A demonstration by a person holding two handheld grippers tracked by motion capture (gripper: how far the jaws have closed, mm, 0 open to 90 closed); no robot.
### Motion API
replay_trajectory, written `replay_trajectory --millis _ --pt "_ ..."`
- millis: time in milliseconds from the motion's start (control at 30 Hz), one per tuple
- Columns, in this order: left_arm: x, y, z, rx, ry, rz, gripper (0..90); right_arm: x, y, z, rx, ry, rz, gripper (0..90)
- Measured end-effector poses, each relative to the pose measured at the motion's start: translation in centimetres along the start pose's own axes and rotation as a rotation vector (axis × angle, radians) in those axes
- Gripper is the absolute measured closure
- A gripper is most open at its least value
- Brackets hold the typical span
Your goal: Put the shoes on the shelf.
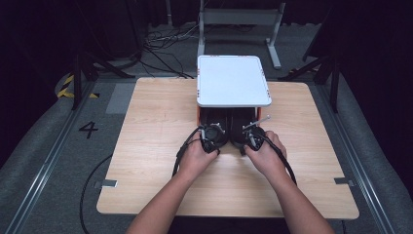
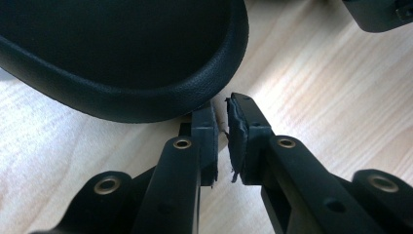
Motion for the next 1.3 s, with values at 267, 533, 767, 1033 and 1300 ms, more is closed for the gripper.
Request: replay_trajectory --millis 267,533,767,1033,1300 --pt "1.6 -1.2 -0.4 0.021 0.035 -0.022 82.1 1.9 1.6 0.6 -0.041 0.000 0.042 90.0" --pt "2.4 -1.4 -0.1 0.018 0.036 -0.045 83.9 2.8 2.5 1.4 -0.050 -0.014 0.057 90.0" --pt "2.2 -1.1 -0.1 0.026 0.044 -0.025 81.3 3.1 2.8 1.6 -0.035 -0.022 0.098 90.0" --pt "1.0 -1.0 -2.6 0.018 0.097 -0.018 69.4 2.3 2.6 -0.3 0.010 0.048 0.041 80.2" --pt "-0.5 -0.9 -5.9 0.031 0.168 -0.005 62.1 1.1 2.3 -4.6 0.002 0.188 -0.055 61.2"
Point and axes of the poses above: each handheld gripper's, and its own axes: z roughly forward along the jaws, x roughly out of its top, y roughly to its right, the point moved 2 cm from there along z, roughly forward along the jaws, and after that the axes turned 7 degrees about x, right-handed, at the moved point
